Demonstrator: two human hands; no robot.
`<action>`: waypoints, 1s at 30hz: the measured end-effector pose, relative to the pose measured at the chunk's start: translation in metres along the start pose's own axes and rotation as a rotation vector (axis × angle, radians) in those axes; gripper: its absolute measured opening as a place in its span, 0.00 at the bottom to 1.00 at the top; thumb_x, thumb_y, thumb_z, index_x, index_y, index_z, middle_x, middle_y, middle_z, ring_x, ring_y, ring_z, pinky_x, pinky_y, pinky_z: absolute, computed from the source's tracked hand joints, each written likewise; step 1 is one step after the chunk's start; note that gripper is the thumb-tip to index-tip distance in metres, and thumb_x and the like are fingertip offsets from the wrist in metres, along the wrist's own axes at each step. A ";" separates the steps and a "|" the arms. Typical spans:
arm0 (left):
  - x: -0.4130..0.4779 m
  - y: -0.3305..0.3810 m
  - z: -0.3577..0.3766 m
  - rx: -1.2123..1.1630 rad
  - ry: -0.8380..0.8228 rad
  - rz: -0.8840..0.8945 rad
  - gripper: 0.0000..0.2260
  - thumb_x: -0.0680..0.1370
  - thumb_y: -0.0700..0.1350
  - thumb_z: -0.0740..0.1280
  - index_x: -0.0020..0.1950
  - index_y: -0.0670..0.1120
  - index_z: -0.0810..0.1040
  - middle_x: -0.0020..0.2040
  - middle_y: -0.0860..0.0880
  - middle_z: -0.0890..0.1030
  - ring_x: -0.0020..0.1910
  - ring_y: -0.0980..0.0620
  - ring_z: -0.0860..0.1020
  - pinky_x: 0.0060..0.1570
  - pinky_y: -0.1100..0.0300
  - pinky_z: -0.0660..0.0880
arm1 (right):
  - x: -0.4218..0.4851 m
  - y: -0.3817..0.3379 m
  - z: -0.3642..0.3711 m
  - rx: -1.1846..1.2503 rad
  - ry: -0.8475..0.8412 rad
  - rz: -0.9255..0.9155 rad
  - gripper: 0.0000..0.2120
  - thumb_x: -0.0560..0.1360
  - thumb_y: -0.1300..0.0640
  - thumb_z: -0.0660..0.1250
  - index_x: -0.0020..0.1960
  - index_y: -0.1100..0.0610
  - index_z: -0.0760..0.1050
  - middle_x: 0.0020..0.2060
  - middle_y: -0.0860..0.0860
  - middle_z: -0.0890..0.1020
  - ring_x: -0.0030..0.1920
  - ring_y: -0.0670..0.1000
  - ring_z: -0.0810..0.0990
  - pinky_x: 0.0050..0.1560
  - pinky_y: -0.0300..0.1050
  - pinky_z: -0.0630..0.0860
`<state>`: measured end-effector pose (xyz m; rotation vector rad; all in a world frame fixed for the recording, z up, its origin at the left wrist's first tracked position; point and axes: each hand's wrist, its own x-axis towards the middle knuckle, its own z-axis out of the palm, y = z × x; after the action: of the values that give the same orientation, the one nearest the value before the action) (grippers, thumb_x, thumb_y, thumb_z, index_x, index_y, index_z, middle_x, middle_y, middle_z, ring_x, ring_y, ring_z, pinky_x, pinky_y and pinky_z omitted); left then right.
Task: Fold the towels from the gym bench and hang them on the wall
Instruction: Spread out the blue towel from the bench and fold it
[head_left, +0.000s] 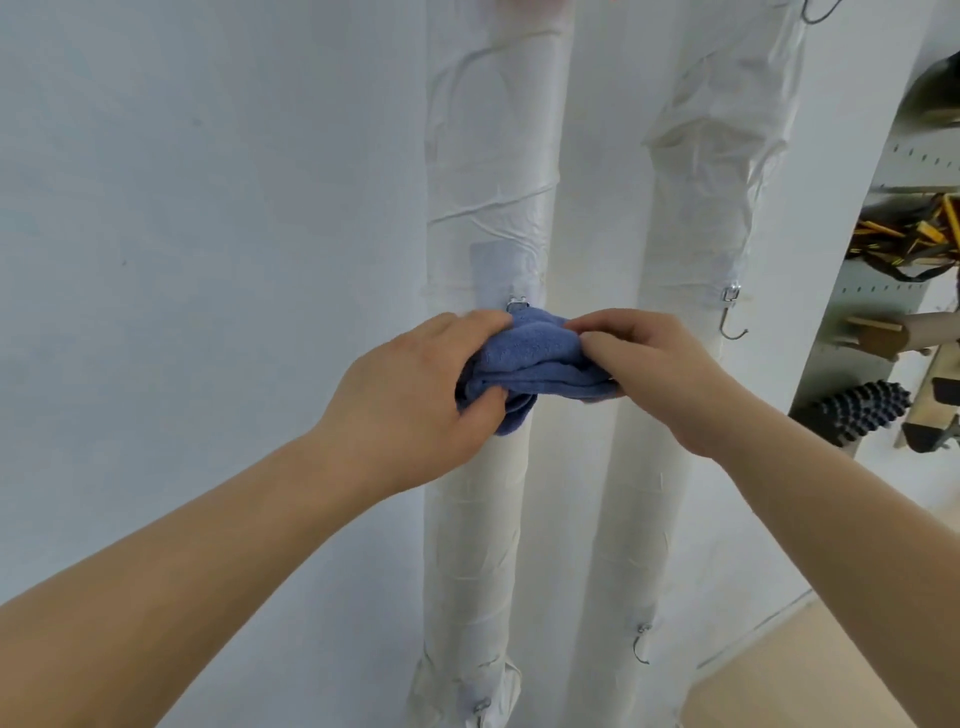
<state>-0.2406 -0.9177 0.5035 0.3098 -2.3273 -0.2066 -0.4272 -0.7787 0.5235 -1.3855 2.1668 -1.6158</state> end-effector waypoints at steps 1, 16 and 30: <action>0.003 0.001 -0.001 0.084 -0.014 0.031 0.21 0.76 0.54 0.64 0.69 0.59 0.73 0.51 0.58 0.78 0.49 0.53 0.77 0.47 0.51 0.79 | 0.001 0.000 0.001 -0.135 0.031 -0.047 0.14 0.79 0.60 0.63 0.54 0.49 0.86 0.53 0.47 0.85 0.53 0.47 0.82 0.53 0.38 0.76; -0.013 -0.009 0.022 -0.016 0.006 0.140 0.30 0.79 0.61 0.60 0.79 0.53 0.68 0.78 0.54 0.70 0.69 0.53 0.75 0.67 0.55 0.73 | -0.012 -0.012 0.011 0.021 -0.115 -0.064 0.20 0.74 0.54 0.58 0.57 0.42 0.84 0.52 0.43 0.88 0.56 0.47 0.84 0.61 0.50 0.80; -0.019 0.002 0.032 -0.577 0.060 -0.179 0.16 0.85 0.51 0.58 0.72 0.58 0.76 0.57 0.63 0.81 0.61 0.63 0.78 0.64 0.63 0.73 | -0.015 -0.007 0.036 0.218 -0.031 0.152 0.21 0.83 0.39 0.55 0.56 0.47 0.84 0.49 0.51 0.89 0.50 0.52 0.86 0.52 0.51 0.80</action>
<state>-0.2510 -0.9086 0.4691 0.2254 -2.0700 -0.9194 -0.3936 -0.7937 0.5076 -1.1475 1.9567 -1.7019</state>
